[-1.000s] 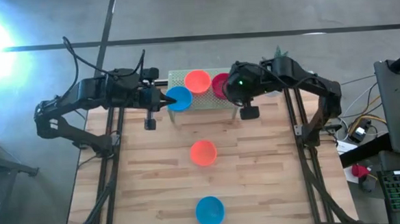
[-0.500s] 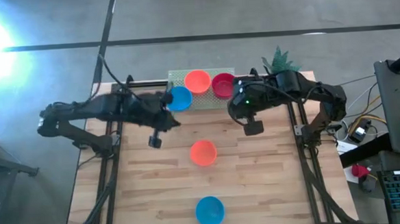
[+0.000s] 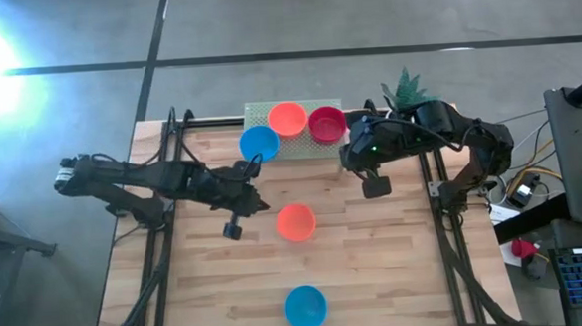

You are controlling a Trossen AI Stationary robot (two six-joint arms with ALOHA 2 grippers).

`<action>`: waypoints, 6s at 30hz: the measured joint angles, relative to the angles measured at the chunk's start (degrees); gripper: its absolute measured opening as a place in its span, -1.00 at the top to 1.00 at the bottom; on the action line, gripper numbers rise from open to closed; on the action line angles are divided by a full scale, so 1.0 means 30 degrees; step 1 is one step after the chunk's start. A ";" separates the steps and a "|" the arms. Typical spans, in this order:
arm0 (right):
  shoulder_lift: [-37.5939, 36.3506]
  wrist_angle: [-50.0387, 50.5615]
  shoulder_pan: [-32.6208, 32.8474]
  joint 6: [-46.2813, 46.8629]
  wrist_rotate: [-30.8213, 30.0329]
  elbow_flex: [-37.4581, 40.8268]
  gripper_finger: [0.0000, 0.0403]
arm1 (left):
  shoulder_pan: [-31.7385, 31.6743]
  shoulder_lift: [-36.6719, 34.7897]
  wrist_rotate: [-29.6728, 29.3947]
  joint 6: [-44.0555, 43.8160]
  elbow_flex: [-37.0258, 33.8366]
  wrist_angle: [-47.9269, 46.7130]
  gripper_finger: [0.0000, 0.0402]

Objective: Pick & Place Mini bowls
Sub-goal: Stack the orange bowl on the orange bowls on the shelf

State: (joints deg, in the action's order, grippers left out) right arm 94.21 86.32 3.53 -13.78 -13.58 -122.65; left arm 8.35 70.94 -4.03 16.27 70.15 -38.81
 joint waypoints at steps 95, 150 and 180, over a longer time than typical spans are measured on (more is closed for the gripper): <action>-0.0379 -0.0022 -0.0015 0.0386 -0.0015 0.0029 0.96 | -0.1833 0.9522 0.0230 -1.7698 -0.3754 0.6950 0.74; -0.0372 -0.0994 -0.0015 -0.0542 -0.0007 0.0029 0.96 | -1.4920 0.6199 0.2627 -1.0893 0.9035 -0.2052 1.00; -0.0372 -0.1100 -0.0015 -0.0624 -0.0007 0.0029 0.96 | -1.5632 1.0535 0.2529 -0.8720 1.0628 -0.2251 0.95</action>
State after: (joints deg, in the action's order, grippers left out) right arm 93.10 83.02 3.49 -15.65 -13.61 -122.56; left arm -38.54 102.54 3.55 -9.89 102.04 -45.56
